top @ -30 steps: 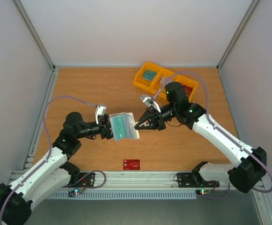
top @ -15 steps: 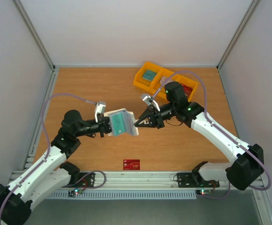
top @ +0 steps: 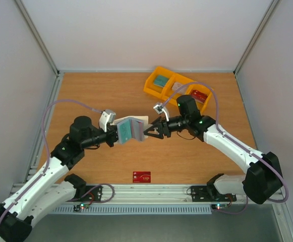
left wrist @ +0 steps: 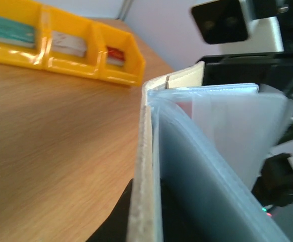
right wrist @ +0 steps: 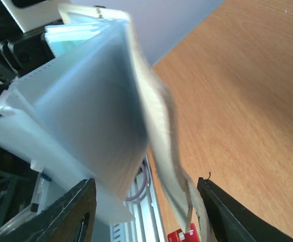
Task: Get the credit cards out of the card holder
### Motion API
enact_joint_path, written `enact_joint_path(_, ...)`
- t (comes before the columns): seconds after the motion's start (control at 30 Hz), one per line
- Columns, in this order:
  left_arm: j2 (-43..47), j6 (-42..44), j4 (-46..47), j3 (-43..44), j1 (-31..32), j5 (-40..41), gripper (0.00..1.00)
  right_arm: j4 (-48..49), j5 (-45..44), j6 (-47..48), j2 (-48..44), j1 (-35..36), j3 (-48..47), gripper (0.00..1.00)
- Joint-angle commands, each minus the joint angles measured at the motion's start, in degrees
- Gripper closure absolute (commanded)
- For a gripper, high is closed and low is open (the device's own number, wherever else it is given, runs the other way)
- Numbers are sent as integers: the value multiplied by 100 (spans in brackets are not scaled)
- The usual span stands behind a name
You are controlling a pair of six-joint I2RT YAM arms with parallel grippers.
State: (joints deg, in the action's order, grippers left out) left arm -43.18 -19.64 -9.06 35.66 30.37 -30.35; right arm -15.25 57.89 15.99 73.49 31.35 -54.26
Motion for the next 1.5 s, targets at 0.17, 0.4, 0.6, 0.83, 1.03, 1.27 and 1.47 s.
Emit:
enact_joint_path(0.17, -146, 1540, -1512, 699, 167, 1556, 100, 933, -309, -165, 149, 120, 358, 40)
enact_joint_path(0.4, -237, 1299, -1369, 715, 327, 1219, 100, 2011, -344, -805, 595, 281, 415, 40)
enact_joint_path(0.6, -428, 1505, -1753, 948, 461, 1650, 100, 2380, -627, -938, 817, 400, 420, 40)
enact_joint_path(0.83, -362, 11, -332, 430, 176, 196, 100, 2316, 48, -862, 796, 496, 285, 46)
enact_joint_path(1.03, -358, -940, 594, 96, -89, -266, 100, 1411, 324, -470, 294, 586, 6, 43)
enact_joint_path(1.27, -235, -1300, 1624, -39, -128, -1111, 100, 847, -63, -227, 142, 850, -246, 52)
enact_joint_path(1.47, -155, -1298, 1601, -73, -128, -1126, 100, 702, -206, -234, 86, 851, -330, 53)
